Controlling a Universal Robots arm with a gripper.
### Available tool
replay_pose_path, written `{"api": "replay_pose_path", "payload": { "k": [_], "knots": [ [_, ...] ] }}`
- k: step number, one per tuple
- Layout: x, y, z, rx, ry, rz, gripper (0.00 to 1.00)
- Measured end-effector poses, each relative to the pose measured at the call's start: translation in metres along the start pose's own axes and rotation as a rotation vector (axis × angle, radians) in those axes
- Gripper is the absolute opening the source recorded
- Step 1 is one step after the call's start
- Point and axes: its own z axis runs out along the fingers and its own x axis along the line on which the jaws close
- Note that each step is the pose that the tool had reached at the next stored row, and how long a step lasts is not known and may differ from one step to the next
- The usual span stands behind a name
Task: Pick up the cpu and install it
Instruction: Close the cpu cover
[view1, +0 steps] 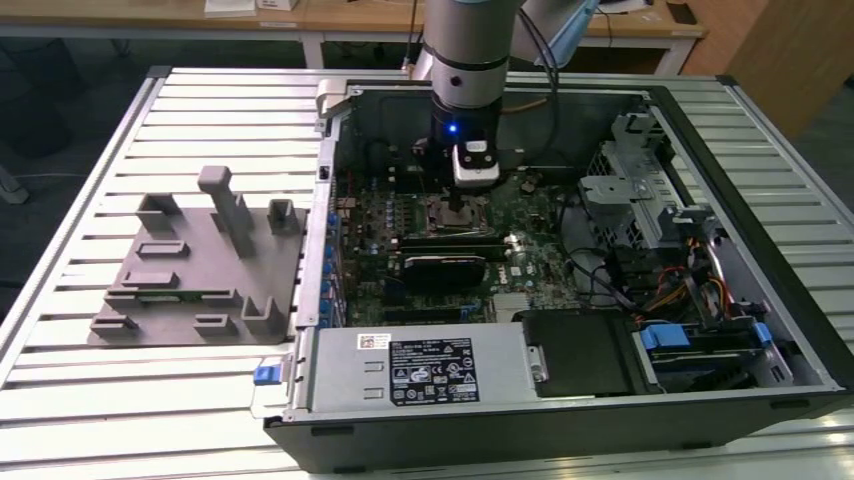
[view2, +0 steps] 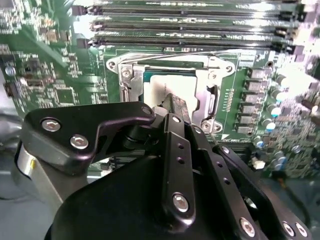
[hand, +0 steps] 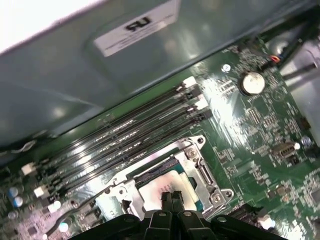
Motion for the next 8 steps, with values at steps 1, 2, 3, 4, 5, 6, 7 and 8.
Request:
{"api": "replay_pose_path", "payload": {
  "k": [1,2,3,4,5,6,7,8],
  "knots": [
    [0.0,0.0,0.0,-0.0002,-0.0001,-0.017,0.11],
    [0.0,0.0,0.0,-0.0005,-0.0001,-0.033,0.11],
    [0.0,0.0,0.0,-0.0008,-0.0002,-0.049,0.11],
    [0.0,0.0,0.0001,-0.001,-0.0003,-0.064,0.11],
    [0.0,0.0,0.0001,-0.0012,-0.0004,-0.079,0.11],
    [0.0,0.0,0.0,-0.0012,-0.0005,-0.094,0.11],
    [0.0,0.0,0.0,-0.0013,-0.0007,-0.107,0.11],
    [0.0,0.0,0.0,-0.0014,-0.0008,-0.121,0.11]
  ]
}}
